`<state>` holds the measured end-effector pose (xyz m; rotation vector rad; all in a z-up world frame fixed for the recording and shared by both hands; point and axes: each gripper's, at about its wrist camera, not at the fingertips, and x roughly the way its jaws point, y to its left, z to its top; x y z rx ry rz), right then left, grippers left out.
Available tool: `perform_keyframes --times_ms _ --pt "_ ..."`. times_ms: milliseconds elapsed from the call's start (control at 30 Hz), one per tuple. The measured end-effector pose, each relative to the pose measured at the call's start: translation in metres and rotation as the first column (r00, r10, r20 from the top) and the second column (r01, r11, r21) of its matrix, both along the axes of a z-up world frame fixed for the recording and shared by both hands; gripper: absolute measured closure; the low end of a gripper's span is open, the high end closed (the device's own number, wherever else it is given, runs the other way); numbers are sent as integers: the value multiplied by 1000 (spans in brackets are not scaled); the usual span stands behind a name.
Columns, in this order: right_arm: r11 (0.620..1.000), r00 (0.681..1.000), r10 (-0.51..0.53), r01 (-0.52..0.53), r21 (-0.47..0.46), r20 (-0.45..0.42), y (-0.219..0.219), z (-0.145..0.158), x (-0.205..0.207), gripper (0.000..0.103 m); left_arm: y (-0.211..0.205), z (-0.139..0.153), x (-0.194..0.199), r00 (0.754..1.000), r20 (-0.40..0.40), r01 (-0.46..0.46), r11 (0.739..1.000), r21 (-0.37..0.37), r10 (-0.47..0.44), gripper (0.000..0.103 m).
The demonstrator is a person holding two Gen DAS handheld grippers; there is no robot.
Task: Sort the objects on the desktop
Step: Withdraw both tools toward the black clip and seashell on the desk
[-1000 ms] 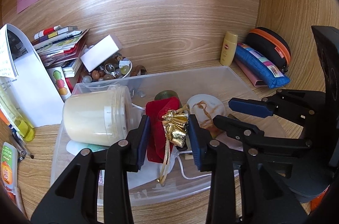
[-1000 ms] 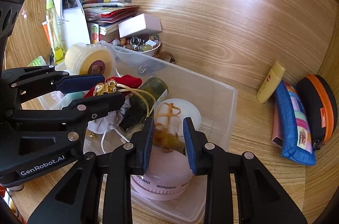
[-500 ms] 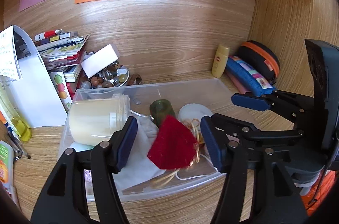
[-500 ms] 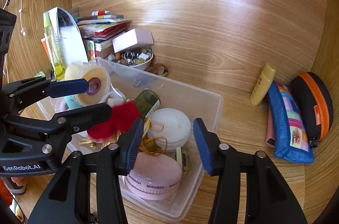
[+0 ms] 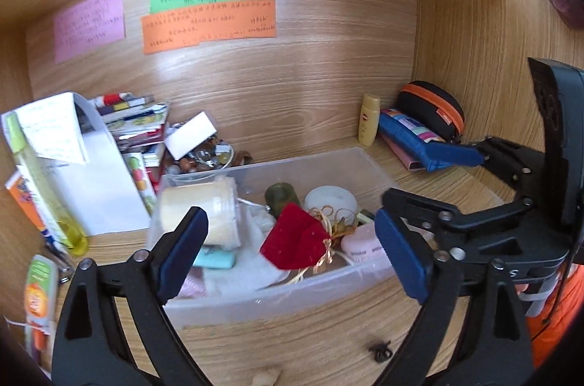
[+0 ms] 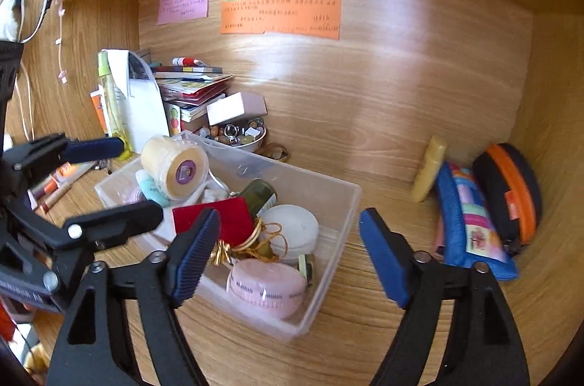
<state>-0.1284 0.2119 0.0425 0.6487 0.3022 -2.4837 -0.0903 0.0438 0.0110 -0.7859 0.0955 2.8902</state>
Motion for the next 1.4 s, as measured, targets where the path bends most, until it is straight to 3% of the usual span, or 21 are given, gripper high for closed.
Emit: perform_keyframes --times_ms 200,533,633,767,867,900,1000,1067,1167,1300,1400 --pt "999 1000 27 -27 41 -11 7 -6 27 22 -15 -9 17 998 13 -60 996 -66 61 4" --pt "980 995 101 -101 170 12 3 -40 69 20 -61 -53 37 971 191 -130 989 -72 142 4" --pt "975 990 131 -139 172 59 0 -51 73 20 -68 -67 43 960 233 -140 987 -73 154 4" --pt "967 964 178 -208 144 199 -4 -72 67 20 -67 -84 51 947 294 -130 991 -26 132 4" --pt "966 959 176 -212 151 224 -7 -82 65 21 -58 -91 56 950 291 -107 994 -33 111 5" --pt "966 959 177 -212 148 222 -7 -83 66 22 -55 -91 59 954 285 -90 995 -38 98 7" --pt "963 956 199 -231 138 217 -8 -83 67 23 -43 -90 63 962 263 -54 995 -82 74 31" --pt "960 950 218 -250 129 223 -9 -82 68 25 -37 -91 63 963 266 -29 997 -77 49 33" --pt "952 941 238 -274 132 240 -15 -86 70 42 -33 -91 59 965 261 -17 997 -81 37 37" --pt "942 928 255 -302 149 271 -22 -90 70 63 -31 -95 53 960 281 1 997 -76 20 54" --pt "936 924 265 -315 155 277 -23 -92 72 64 -29 -98 52 958 287 11 996 -85 14 59"
